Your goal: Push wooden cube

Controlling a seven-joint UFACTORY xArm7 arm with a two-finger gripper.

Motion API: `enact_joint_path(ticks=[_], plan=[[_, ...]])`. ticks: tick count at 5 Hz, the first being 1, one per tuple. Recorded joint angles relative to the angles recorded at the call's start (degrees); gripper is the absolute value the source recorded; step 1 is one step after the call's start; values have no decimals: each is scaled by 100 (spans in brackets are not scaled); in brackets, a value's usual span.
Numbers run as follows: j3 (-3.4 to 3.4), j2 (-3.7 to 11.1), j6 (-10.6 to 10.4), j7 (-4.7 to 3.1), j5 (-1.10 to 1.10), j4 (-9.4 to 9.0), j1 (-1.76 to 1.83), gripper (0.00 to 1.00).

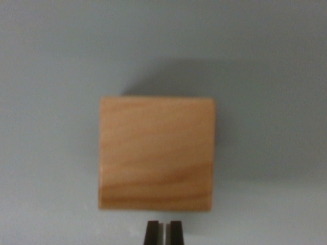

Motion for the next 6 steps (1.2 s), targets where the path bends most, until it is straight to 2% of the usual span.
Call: enact_joint_path(ticks=[1, 2, 3, 4, 5, 6], plan=[[0, 0, 0, 0, 0, 0, 0, 100], [-3, 167, 89, -4, -1, 257, 0, 100], [-3, 167, 89, -4, -1, 257, 0, 100], [-5, 342, 183, -8, -3, 525, 0, 100], [-5, 342, 183, -8, -3, 525, 0, 100], [-8, 518, 277, -12, -4, 795, -1, 100]])
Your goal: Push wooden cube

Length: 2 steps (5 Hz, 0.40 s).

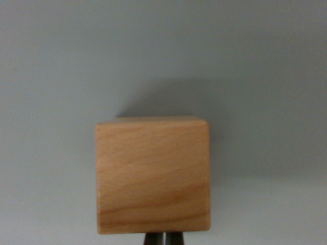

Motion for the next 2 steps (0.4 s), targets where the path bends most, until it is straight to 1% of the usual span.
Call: enact_joint_path(ticks=[1, 2], plan=[[0, 0, 0, 0, 0, 0, 0, 100], [-3, 167, 90, -4, -1, 257, 0, 100]])
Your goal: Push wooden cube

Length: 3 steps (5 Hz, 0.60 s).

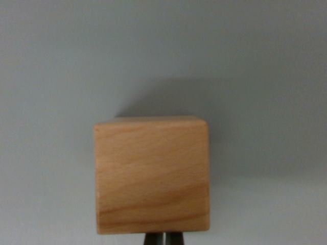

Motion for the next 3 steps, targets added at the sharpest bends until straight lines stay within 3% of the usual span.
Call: enact_joint_path(ticks=[1, 2, 3], plan=[[0, 0, 0, 0, 0, 0, 0, 100], [-3, 175, 94, -4, -1, 269, 0, 100], [-3, 175, 94, -4, -1, 269, 0, 100]])
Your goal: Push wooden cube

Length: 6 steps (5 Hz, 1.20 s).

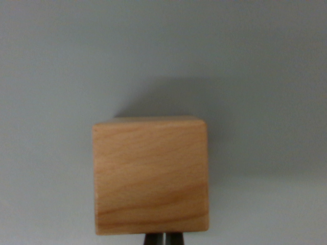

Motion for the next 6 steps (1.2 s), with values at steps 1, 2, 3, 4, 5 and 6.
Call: enact_joint_path(ticks=[1, 2, 3, 4, 5, 6], plan=[[-3, 164, 88, -4, -1, 251, 0, 100], [-3, 164, 88, -4, -1, 251, 0, 100], [-5, 317, 169, -8, -3, 486, 0, 100], [-5, 317, 169, -8, -3, 486, 0, 100], [-7, 446, 238, -11, -4, 684, -1, 100], [-7, 446, 238, -11, -4, 684, -1, 100]])
